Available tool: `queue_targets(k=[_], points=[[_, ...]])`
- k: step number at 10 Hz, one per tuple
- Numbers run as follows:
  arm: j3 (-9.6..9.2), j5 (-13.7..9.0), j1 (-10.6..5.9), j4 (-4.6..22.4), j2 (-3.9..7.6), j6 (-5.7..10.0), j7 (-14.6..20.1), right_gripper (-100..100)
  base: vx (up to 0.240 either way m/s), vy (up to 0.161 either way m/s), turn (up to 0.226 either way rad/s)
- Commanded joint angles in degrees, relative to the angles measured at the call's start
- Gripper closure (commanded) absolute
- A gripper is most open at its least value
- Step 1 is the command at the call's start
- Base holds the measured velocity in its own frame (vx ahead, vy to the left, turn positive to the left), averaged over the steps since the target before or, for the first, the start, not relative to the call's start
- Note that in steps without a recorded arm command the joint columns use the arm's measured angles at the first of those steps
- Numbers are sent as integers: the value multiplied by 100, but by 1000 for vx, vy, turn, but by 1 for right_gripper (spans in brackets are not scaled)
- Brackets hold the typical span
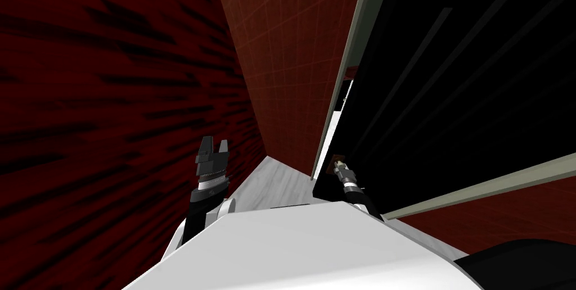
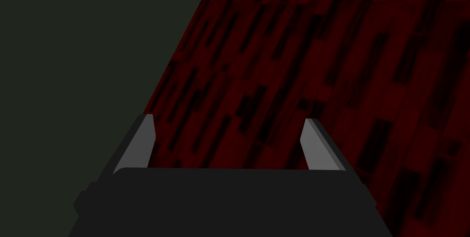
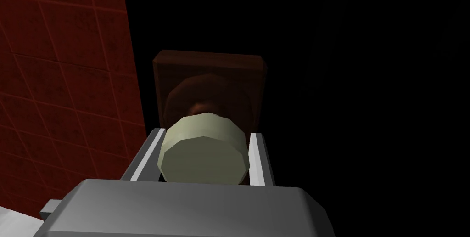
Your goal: Pull the door open
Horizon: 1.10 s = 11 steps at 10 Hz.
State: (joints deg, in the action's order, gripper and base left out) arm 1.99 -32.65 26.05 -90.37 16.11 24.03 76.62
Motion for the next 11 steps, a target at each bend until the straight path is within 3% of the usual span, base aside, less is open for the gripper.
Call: queue_targets(k=[1,8,9,10,11], points=[[-61,6,28,-3,81,36,86,100,-191,-58,169],[-382,18,218,-20,728,287,652,100,-247,-48,180],[-418,19,239,-22,801,316,716,100,-264,3,136],[-399,21,229,-8,743,274,657,100,-119,2,26],[-478,42,283,8,852,346,762,100,-158,-33,156]])
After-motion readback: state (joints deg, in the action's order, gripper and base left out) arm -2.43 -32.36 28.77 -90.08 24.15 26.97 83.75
